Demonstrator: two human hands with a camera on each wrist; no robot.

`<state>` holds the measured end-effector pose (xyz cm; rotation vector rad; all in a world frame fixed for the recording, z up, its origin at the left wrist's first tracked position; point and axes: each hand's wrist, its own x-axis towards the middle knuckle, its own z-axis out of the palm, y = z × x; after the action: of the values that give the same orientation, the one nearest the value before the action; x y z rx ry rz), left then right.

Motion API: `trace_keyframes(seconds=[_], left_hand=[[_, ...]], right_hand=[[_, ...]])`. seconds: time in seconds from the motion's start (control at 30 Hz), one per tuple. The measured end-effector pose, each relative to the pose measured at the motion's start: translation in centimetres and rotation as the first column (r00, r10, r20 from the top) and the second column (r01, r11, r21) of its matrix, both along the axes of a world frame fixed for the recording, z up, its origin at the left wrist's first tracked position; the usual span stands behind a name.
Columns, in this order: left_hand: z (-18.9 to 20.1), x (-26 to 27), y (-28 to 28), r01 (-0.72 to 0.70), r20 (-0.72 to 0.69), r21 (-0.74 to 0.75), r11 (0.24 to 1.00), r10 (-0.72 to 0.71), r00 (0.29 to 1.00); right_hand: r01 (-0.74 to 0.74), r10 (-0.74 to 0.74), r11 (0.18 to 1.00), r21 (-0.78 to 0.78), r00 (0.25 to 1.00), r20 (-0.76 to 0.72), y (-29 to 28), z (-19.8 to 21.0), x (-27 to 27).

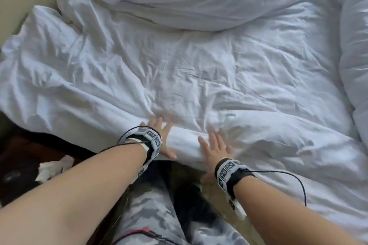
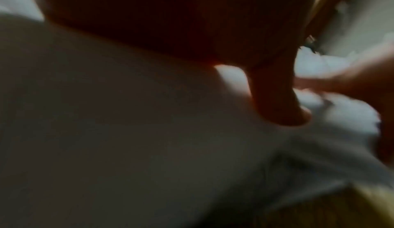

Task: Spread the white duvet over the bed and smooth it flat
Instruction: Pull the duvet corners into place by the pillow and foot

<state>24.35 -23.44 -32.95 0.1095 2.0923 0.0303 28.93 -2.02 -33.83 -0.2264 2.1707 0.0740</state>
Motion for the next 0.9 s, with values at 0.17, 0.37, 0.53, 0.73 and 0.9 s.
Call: trace_keyframes(seconds=[0.17, 0.37, 0.53, 0.73, 0.9], left_hand=[[-1.1, 4.1, 1.5, 0.026, -0.294, -0.057, 0.998, -0.042, 0.955], [1.8, 3.3, -0.5, -0.16, -0.36, 0.058, 0.985, 0.17, 0.917], [5.0, 2.8, -1.6, -0.21, -0.46, 0.081, 0.974, 0.223, 0.859], [4.9, 2.7, 0.3, -0.4, -0.613, 0.236, 0.885, 0.456, 0.646], [4.4, 5.6, 4.2, -0.065, -0.423, 0.328, 0.943, 0.208, 0.882]], right_hand=[[0.055, -0.034, 0.998, 0.045, 0.928, -0.371, 3.4, -1.8, 2.7], [0.141, -0.088, 0.985, 0.097, 0.906, -0.414, 5.9, -0.9, -1.1], [0.435, -0.459, 0.889, -0.147, 0.845, -0.275, 6.9, 4.1, -2.1], [0.022, -0.285, 0.918, -0.395, 0.729, -0.623, 7.8, 4.2, 4.3], [0.154, -0.149, 0.988, -0.011, 0.935, -0.321, 5.6, -2.1, 5.3]])
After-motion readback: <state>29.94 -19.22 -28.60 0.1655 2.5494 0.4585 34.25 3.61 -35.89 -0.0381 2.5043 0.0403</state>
